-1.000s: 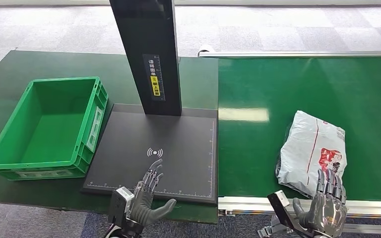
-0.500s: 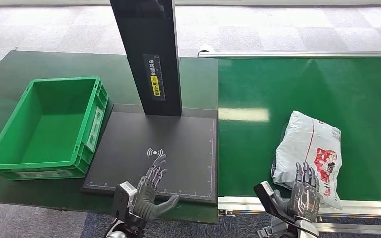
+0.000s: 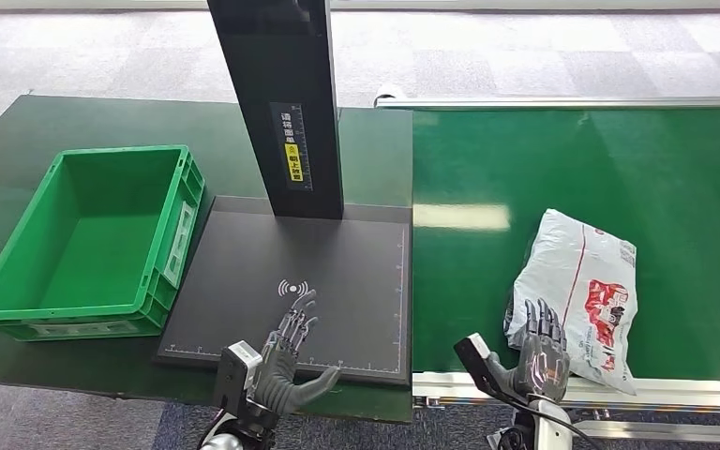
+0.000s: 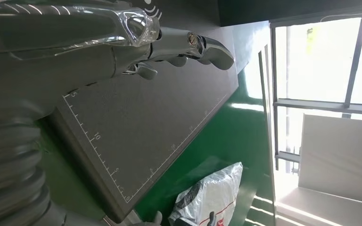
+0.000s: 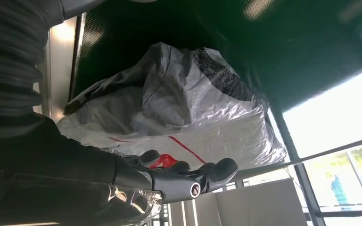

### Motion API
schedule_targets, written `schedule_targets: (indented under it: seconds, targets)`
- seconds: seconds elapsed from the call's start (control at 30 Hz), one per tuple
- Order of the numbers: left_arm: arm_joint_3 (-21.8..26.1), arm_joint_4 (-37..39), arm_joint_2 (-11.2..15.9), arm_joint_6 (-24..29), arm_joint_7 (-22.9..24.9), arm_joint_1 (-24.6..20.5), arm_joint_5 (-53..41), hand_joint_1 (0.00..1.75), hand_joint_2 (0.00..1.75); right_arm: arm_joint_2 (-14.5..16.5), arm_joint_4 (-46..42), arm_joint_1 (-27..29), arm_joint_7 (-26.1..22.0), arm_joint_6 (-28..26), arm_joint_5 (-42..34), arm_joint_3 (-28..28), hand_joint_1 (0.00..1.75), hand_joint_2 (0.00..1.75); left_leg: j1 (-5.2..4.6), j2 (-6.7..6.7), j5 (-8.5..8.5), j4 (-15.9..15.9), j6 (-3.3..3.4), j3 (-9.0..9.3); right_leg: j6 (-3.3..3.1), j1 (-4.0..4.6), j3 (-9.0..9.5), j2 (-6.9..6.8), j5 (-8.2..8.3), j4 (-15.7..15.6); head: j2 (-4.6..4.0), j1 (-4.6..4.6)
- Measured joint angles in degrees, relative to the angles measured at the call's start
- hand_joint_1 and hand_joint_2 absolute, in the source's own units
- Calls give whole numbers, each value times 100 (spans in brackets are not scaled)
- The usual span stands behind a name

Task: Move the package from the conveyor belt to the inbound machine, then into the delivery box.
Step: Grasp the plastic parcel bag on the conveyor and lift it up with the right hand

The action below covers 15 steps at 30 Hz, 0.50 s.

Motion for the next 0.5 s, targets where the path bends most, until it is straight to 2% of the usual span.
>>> schedule_targets:
  seconds: [0.33,0.5]
  targets:
    - [0,36,10,42,33,3,55,0,175,-141,162,-20,690,-43,34,17,0,175,0,-2,-1,0,1,7,1,-1,6,-1,-1,0,0,0]
    - [2,36,26,54,43,8,62,0,175,-244,164,-19,870,-38,124,-62,0,175,-5,-2,-4,1,5,29,3,-7,28,-2,-2,-2,0,0]
